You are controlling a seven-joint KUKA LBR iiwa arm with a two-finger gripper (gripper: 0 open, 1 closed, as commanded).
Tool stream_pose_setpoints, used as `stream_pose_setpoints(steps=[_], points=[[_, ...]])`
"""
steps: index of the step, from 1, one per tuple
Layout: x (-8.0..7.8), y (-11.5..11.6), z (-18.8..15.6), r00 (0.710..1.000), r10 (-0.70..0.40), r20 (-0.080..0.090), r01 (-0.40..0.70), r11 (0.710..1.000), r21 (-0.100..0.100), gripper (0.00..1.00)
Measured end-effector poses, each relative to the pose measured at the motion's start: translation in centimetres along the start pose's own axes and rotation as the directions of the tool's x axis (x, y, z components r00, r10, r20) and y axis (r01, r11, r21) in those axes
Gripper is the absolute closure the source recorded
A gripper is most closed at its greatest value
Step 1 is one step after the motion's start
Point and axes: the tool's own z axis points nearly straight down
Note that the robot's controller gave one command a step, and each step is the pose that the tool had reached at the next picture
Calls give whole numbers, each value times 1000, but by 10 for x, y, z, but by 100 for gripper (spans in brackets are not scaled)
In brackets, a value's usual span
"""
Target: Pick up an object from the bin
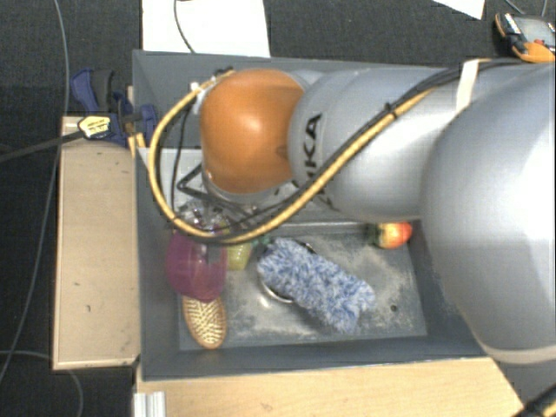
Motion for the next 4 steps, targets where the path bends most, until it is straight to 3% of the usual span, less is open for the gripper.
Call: stream_pose_setpoints(steps=[1, 2, 3, 4], points=[[68, -57, 98, 988, 150, -29, -150, 989, 11, 100], [63, -56, 94, 988, 152, -25, -152, 988, 9, 100], [75, -61, 79, 986, -164, -26, 164, 986, 1, 100], [58, -68, 93, 985, 174, -20, -174, 985, 7, 100]])
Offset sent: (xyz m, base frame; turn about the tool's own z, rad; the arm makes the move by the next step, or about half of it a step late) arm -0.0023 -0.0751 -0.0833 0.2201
